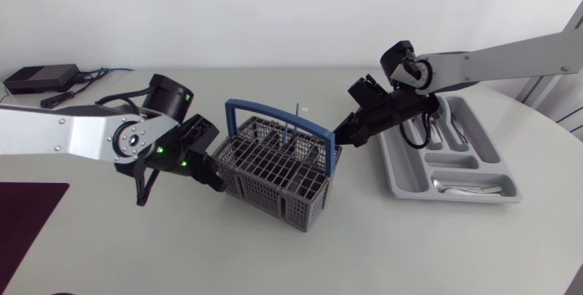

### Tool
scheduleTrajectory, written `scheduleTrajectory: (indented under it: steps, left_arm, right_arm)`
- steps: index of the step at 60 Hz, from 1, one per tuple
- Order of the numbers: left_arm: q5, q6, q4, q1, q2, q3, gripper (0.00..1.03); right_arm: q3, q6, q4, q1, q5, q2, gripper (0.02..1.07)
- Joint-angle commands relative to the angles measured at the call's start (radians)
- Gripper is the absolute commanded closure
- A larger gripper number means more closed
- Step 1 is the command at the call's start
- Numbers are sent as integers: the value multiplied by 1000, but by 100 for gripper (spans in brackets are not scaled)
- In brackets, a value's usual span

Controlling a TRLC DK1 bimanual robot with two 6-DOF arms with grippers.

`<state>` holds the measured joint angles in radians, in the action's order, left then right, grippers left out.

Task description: Unload the cutlery basket into the drawer organizer.

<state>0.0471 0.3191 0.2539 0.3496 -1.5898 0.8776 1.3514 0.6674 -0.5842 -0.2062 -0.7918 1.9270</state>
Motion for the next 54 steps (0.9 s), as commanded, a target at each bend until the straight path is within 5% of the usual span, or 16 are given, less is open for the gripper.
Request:
scheduleTrajectory:
  steps: [1, 25, 38, 40, 47, 54]
  left_arm:
    - [17, 17, -21, -1, -58, 93, 79]
    - [33, -37, 2, -17, -345, 457, 79]
    - [34, -32, 28, -66, -375, 521, 78]
    - [45, -31, 31, -75, -360, 506, 78]
    - [51, -6, 22, -92, -251, 391, 78]
    - [51, 5, -13, -89, -139, 282, 78]
  right_arm:
    - [-67, 29, -22, -9, -20, -49, 101]
    - [-218, -15, 21, -99, 12, -151, 101]
    - [-294, -52, 127, -105, 85, -246, 101]
    - [-313, -52, 147, -101, 103, -272, 96]
    - [-376, -58, 245, -91, 152, -353, 46]
    - [-385, -71, 323, -98, 170, -362, 41]
